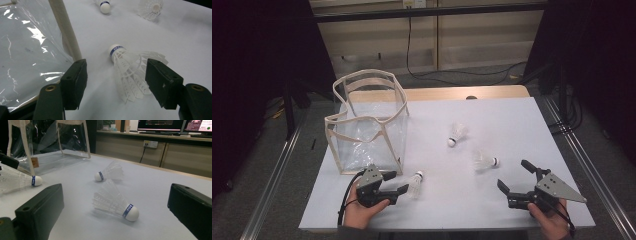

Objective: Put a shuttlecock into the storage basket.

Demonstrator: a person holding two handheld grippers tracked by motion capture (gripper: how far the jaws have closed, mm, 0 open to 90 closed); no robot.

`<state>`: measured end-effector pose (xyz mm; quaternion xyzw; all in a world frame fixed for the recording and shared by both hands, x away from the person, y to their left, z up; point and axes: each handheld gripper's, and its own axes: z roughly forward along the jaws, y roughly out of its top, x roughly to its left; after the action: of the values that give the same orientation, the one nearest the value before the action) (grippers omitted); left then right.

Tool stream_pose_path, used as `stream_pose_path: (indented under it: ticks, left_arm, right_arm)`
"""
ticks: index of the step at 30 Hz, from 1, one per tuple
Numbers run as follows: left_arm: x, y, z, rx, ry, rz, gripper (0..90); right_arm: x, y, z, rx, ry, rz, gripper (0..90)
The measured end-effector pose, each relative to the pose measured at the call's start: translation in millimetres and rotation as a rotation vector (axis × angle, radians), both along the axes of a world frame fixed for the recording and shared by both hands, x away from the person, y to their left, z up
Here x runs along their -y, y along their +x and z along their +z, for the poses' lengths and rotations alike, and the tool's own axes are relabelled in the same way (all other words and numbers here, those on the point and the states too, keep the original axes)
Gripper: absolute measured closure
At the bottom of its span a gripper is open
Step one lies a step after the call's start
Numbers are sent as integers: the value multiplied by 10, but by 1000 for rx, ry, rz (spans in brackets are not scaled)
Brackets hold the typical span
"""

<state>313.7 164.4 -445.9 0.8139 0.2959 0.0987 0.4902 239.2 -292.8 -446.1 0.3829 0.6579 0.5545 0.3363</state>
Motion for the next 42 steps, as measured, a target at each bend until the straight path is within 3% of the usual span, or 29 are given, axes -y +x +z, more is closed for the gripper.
stream_pose_path:
  ticks: [42]
  left_arm:
    - [210,72,-35,-73,65,8,568]
  right_arm:
    - [6,-7,-3,4,-7,-4,6]
